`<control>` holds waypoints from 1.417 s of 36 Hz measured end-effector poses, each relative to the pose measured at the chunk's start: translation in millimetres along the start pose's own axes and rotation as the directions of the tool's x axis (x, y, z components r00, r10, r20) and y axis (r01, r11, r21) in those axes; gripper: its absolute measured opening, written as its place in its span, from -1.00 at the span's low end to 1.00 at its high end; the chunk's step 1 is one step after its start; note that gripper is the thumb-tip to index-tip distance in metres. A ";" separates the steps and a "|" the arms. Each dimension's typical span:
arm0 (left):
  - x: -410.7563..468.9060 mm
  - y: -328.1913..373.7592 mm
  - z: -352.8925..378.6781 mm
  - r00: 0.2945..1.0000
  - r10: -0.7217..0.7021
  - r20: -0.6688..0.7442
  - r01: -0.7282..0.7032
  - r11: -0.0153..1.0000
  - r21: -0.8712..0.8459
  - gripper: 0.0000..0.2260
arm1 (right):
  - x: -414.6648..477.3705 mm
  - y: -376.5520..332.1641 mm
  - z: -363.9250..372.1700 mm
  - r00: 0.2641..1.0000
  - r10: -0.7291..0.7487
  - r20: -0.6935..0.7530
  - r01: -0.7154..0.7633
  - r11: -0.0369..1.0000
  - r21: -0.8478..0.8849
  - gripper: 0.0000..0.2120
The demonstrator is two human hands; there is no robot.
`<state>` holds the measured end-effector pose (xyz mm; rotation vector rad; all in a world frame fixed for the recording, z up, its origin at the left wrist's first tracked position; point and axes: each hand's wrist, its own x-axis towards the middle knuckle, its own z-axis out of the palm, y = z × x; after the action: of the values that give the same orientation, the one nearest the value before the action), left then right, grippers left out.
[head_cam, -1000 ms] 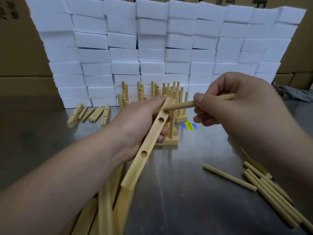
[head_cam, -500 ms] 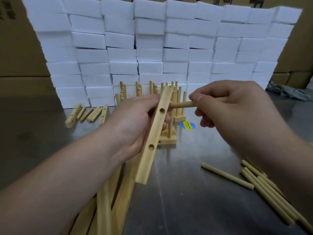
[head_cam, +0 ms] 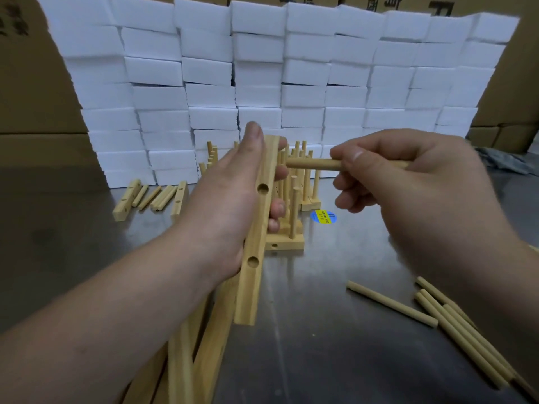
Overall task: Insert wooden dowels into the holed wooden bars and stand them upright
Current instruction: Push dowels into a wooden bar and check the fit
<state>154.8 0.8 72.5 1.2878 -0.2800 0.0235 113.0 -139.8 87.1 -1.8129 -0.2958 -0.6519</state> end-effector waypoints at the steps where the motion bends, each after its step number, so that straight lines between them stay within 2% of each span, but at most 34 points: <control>1: -1.1 0.3 -0.7 1.000 0.012 0.026 -0.012 1.000 0.005 -0.62 | 0.4 -0.4 -0.5 1.000 -0.001 0.005 0.001 1.000 0.017 -0.81; 5: -3.5 -1.0 0.4 0.994 0.018 0.111 -0.015 0.999 -0.029 -0.63 | -0.6 -0.8 2.8 0.999 0.012 0.049 -0.016 0.996 0.089 -0.82; 12: -2.5 -0.4 -0.5 0.985 -0.109 0.132 0.112 0.994 -0.016 -0.62 | 1.6 -1.4 0.1 1.000 0.011 0.026 -0.014 0.994 0.105 -0.80; 16: -1.7 -0.9 -1.2 0.985 -0.104 0.140 0.112 0.992 -0.055 -0.65 | -1.3 -1.5 -0.2 0.995 0.004 0.104 -0.009 0.999 0.051 -0.85; 20: -1.6 -2.0 -1.6 0.985 -0.069 0.156 0.076 0.996 -0.042 -0.69 | -1.8 -2.6 -2.1 0.993 -0.011 0.120 0.013 1.000 -0.015 -0.87; 24: -2.1 -2.4 -1.4 0.984 -0.026 0.174 0.031 0.999 -0.025 -0.72 | 0.5 -1.6 -3.7 0.980 -0.002 0.197 0.037 0.984 -0.175 -0.89; 27: -2.3 -1.2 -1.1 0.985 -0.005 0.170 0.002 1.000 0.015 -0.70 | -1.0 1.1 -0.5 0.964 -0.041 0.261 0.128 0.937 -0.326 -0.86; 31: -3.2 -4.0 0.5 0.988 0.050 0.143 -0.071 0.987 0.147 -0.71 | -1.3 7.5 0.1 0.950 -0.199 0.240 0.288 0.854 -0.432 -0.84; 35: -5.5 -9.6 3.2 0.991 0.048 0.124 -0.076 0.969 0.233 -0.71 | -0.3 7.1 -2.7 0.903 -0.337 0.265 0.429 0.707 -0.562 -0.79; 40: -7.0 -13.6 2.7 0.994 0.031 0.104 -0.062 0.948 0.311 -0.68 | 0.1 9.0 -0.7 0.836 -0.422 0.352 0.542 0.529 -0.653 -0.85; 46: -5.6 -13.9 -0.4 0.996 0.044 0.078 -0.075 0.889 0.452 -0.67 | 0.5 11.4 1.6 0.802 -0.445 0.398 0.591 0.501 -0.632 -0.85; 51: -6.0 -10.5 0.2 0.991 0.117 0.071 -0.137 0.861 0.490 -0.66 | -3.5 11.5 6.0 0.801 -0.495 0.338 0.585 0.525 -0.618 -0.87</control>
<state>150.8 -1.6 61.3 1.7820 -0.4098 0.1947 117.7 -137.7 74.6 -2.5311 -0.8175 -1.2251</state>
